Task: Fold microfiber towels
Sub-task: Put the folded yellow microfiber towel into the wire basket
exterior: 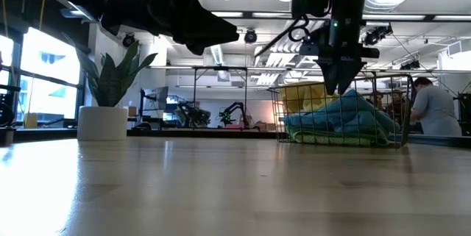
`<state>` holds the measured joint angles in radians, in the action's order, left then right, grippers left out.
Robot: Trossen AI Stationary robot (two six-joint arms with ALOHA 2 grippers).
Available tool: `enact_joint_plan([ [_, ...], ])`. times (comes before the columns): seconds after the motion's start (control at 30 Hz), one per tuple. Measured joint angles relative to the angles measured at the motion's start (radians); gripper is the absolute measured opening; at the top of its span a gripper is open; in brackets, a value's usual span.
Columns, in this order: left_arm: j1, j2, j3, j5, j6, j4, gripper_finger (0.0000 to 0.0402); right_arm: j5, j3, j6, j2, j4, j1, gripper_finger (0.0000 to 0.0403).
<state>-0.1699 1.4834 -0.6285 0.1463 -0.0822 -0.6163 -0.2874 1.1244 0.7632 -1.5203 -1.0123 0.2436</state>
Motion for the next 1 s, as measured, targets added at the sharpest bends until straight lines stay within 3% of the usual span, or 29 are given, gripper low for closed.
enact_joint_plan([
  [0.17, 0.0, 0.0, 0.0, 0.0, 0.0, 0.0, 0.0129, -0.013, 0.0, -0.02, 0.0, 0.001, 0.013, 0.0124],
  [0.5, 0.0, 0.0, 0.0, 0.0, 0.0, 0.004, 0.0129, -0.002, 0.0, -0.145, -0.015, 0.03, 0.067, 0.0009],
  [0.8, 0.0, 0.0, 0.0, 0.0, 0.0, 0.023, 0.0129, 0.083, 0.0, -0.226, 0.022, -0.075, 0.07, 0.0002],
  [1.0, 0.0, 0.0, 0.0, -0.001, 0.0, 0.023, 0.0129, 0.084, 0.0, -0.222, 0.11, -0.2, 0.07, 0.0001],
])
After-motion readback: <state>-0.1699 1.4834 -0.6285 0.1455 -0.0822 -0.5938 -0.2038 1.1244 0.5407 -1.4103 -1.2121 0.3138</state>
